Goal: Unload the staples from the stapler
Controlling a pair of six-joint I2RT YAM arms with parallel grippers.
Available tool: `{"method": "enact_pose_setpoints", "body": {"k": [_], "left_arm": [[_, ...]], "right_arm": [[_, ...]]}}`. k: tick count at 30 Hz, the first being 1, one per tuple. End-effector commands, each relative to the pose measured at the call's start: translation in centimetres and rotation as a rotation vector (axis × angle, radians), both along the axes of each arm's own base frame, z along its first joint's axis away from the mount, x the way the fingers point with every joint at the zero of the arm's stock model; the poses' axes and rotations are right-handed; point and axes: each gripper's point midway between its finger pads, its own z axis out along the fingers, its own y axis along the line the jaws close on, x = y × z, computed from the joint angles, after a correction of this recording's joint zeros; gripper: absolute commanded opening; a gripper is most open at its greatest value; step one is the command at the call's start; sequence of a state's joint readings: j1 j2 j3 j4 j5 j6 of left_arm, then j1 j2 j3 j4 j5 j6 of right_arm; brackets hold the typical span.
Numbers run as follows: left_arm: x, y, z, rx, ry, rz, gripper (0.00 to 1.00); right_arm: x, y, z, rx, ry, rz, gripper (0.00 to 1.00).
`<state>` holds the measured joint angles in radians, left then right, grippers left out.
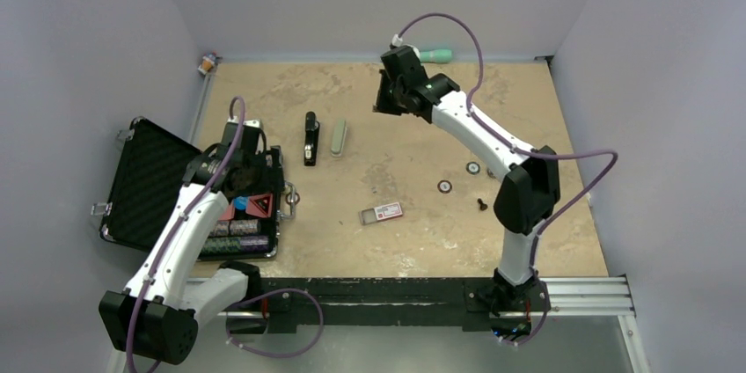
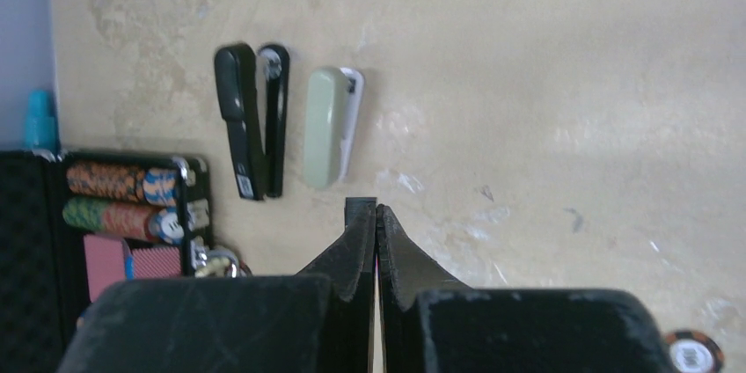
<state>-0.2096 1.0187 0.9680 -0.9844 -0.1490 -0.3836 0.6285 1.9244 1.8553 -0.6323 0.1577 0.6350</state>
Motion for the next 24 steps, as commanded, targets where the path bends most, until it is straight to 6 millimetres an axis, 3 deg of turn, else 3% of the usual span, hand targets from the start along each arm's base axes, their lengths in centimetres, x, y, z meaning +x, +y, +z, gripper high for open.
{"method": "enact_pose_setpoints", "body": {"k": [1, 8, 18, 24], "left_arm": [[0.4, -0.2, 0.6, -0.014, -0.047, -0.017, 0.88], [0.3, -0.1, 0.7, -0.015, -0.055, -0.014, 0.89], [0.4, -0.6, 0.6, -0.029, -0.048, -0.035, 0.89], [0.4, -0.6, 0.6, -0.029, -0.048, -0.038, 0.89]], "right_arm": [[-3.4, -1.6, 1.1, -0.012, -0.013, 0.046, 0.0], [-8.1, -2.6, -0.4, -0.036, 0.036, 0.106, 0.0], [-14.6, -0.7, -2.3, -0.064, 0.131, 0.234, 0.0], [-20.9, 1.6, -4.7, -0.023, 0.247, 0.299, 0.0]]}}
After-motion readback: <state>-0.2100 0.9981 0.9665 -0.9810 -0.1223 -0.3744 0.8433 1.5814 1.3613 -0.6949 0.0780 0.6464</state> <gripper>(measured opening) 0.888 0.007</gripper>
